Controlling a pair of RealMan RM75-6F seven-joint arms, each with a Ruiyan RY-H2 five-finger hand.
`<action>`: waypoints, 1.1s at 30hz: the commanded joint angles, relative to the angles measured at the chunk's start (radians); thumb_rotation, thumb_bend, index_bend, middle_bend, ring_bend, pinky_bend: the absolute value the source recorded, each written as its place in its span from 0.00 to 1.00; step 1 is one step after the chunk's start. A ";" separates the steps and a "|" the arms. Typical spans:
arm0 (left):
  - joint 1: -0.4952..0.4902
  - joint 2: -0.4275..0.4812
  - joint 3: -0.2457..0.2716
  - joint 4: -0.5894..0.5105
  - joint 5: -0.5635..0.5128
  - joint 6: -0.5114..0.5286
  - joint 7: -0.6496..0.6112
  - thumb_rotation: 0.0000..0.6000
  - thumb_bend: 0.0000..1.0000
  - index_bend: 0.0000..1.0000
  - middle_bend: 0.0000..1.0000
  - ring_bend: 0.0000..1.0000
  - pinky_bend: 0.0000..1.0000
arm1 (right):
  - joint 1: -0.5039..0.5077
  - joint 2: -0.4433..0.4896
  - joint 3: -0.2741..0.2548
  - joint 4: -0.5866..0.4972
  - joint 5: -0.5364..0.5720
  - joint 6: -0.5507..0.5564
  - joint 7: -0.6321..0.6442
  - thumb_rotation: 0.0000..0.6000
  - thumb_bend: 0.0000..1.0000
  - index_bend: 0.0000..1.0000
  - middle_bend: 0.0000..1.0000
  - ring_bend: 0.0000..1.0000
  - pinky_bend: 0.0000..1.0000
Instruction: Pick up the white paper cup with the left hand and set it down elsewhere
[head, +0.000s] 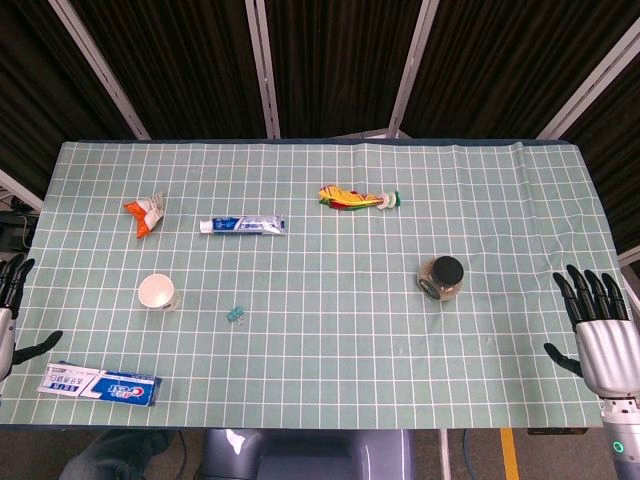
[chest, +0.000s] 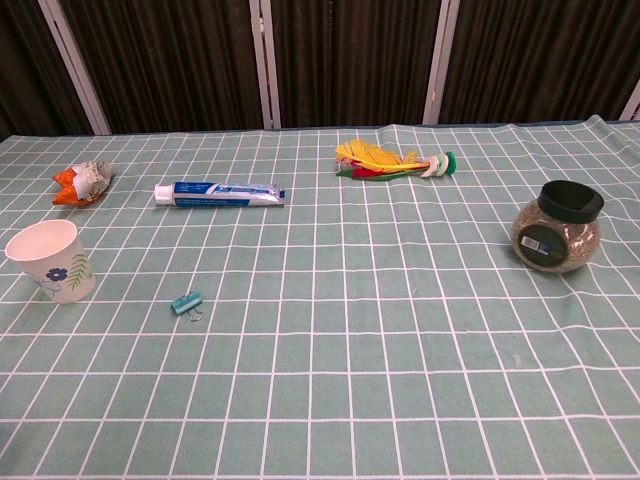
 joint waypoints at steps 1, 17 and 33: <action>0.000 0.001 0.000 0.003 0.000 -0.003 -0.005 1.00 0.00 0.00 0.00 0.00 0.00 | -0.005 0.003 0.000 -0.001 -0.006 -0.002 0.011 1.00 0.00 0.00 0.00 0.00 0.00; -0.193 -0.138 -0.004 0.304 0.039 -0.322 -0.558 1.00 0.00 0.00 0.00 0.00 0.00 | -0.001 0.018 0.018 -0.035 -0.011 -0.026 0.042 1.00 0.00 0.00 0.00 0.00 0.00; -0.309 -0.469 0.021 0.745 0.071 -0.430 -0.975 1.00 0.00 0.16 0.10 0.03 0.06 | 0.003 0.003 0.034 -0.021 0.020 -0.064 0.027 1.00 0.00 0.00 0.00 0.00 0.00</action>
